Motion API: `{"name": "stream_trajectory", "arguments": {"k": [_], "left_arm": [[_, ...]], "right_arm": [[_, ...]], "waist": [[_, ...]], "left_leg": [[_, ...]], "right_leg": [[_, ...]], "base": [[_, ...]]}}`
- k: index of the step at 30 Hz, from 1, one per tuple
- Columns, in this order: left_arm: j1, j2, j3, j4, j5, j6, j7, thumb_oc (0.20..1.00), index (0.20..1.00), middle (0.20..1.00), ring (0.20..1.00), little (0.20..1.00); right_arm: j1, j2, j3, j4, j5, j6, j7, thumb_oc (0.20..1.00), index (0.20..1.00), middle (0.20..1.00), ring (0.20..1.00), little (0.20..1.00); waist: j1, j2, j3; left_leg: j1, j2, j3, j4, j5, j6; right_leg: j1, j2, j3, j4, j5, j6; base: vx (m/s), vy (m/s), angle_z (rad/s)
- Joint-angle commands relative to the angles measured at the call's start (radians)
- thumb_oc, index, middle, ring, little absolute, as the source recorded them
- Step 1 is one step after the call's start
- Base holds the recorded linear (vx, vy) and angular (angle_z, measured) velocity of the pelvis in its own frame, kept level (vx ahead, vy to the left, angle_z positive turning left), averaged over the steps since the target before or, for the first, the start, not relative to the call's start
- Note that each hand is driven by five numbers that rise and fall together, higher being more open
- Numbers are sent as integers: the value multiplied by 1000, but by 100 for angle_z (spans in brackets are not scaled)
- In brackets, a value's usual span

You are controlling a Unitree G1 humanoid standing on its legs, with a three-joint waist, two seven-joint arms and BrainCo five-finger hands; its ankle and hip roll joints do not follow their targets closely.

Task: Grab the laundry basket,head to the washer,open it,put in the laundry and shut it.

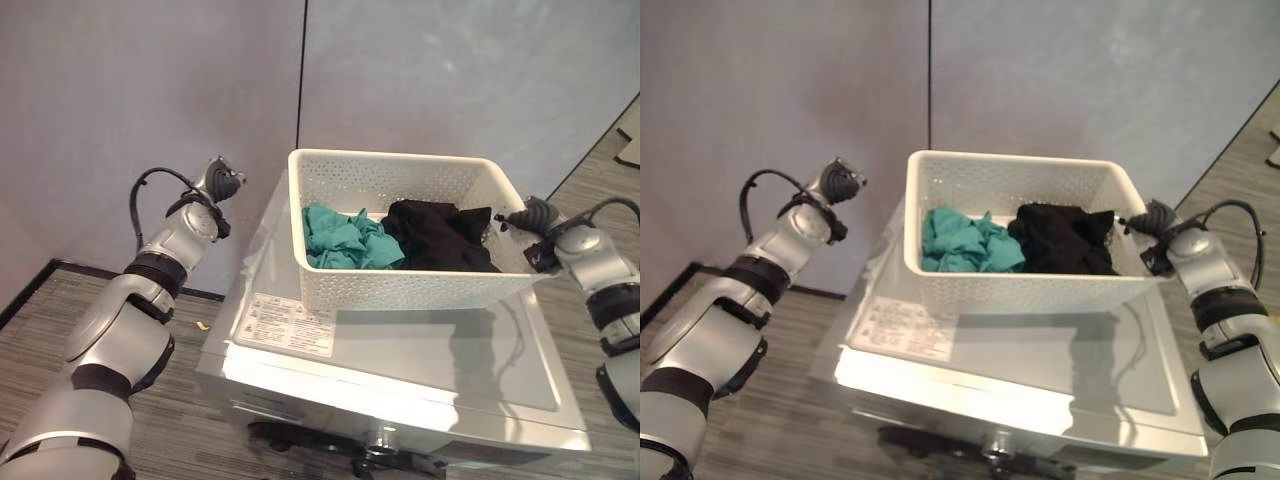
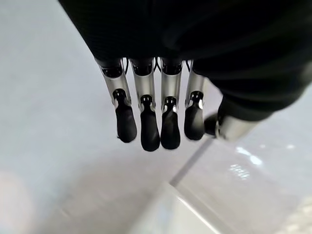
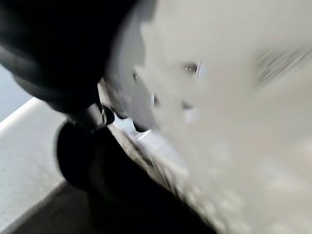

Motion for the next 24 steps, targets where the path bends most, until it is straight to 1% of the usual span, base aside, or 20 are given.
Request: {"name": "stream_trajectory", "arguments": {"k": [1, 3, 6, 11, 16, 19, 20, 22, 24], "left_arm": [[-90, -8, -4, 64, -44, -29, -18, 1000, 1000, 1000, 1000, 1000], [-97, -16, -4, 71, -48, -26, -23, 1000, 1000, 1000, 1000, 1000], [-89, -22, 3, 64, -47, -23, -33, 1000, 1000, 1000, 1000, 1000], [-71, 0, 13, 51, -37, -17, -37, 1000, 1000, 1000, 1000, 1000], [-26, 54, 52, 28, -43, -21, -32, 1000, 1000, 1000, 1000, 1000], [-17, 91, 84, 11, -65, -32, -8, 1000, 1000, 1000, 1000, 1000], [-16, 108, 111, -2, -84, -43, 11, 1000, 1000, 1000, 1000, 1000], [-8, 133, 150, -37, -125, -57, 25, 1000, 1000, 1000, 1000, 1000], [17, 157, 223, -122, -190, -91, 53, 1000, 1000, 1000, 1000, 1000]], "right_arm": [[-65, -98, 71, 31, -27, -7, 32, 1000, 1000, 1000, 1000, 1000], [-89, -112, 107, 6, -42, -5, 51, 1000, 1000, 1000, 1000, 1000], [-84, -135, 126, -29, -56, 1, 75, 1000, 1000, 1000, 1000, 1000], [-53, -169, 110, -78, -55, 3, 89, 1000, 1000, 1000, 1000, 1000], [-7, -154, 5, -102, 39, -17, 47, 1000, 1000, 1000, 1000, 1000], [8, -134, -75, -111, 132, -40, 5, 1000, 1000, 1000, 1000, 1000], [18, -127, -115, -122, 180, -53, -14, 1000, 1000, 1000, 1000, 1000], [20, -119, -156, -113, 239, -75, -36, 1000, 1000, 1000, 1000, 1000], [29, -112, -209, -116, 307, -109, -65, 1000, 1000, 1000, 1000, 1000]], "waist": [[1, 32, -4], [0, 30, -3], [-3, 33, -5], [-10, 41, -6], [-12, 57, -10], [-11, 63, -14], [-12, 65, -16], [-6, 64, -16], [0, 65, -17]], "left_leg": [[-37, 73, -5, -25, 29, -56], [-37, 80, -12, -28, 35, -62], [-32, 86, -19, -40, 42, -69], [-25, 89, -17, -51, 48, -74], [0, 90, -9, -61, 42, -73], [14, 90, -3, -70, 39, -72], [16, 90, 0, -71, 38, -72], [20, 90, 1, -72, 36, -72], [22, 89, -1, -74, 33, -73]], "right_leg": [[12, -25, 14, 71, -117, 76], [15, -16, 10, 60, -123, 71], [22, -8, 0, 56, -131, 67], [26, -2, 1, 59, -137, 63], [36, 2, 12, 55, -144, 63], [42, 2, 18, 54, -148, 62], [43, 2, 18, 53, -149, 63], [46, 2, 20, 52, -149, 63], [49, 1, 19, 51, -151, 63]], "base": [[17, -89, -9], [14, -60, -3], [14, -30, 4], [4, -2, 6], [12, 10, -3], [24, 17, -7], [28, 11, -10], [24, 10, -11], [11, 5, -3]]}}
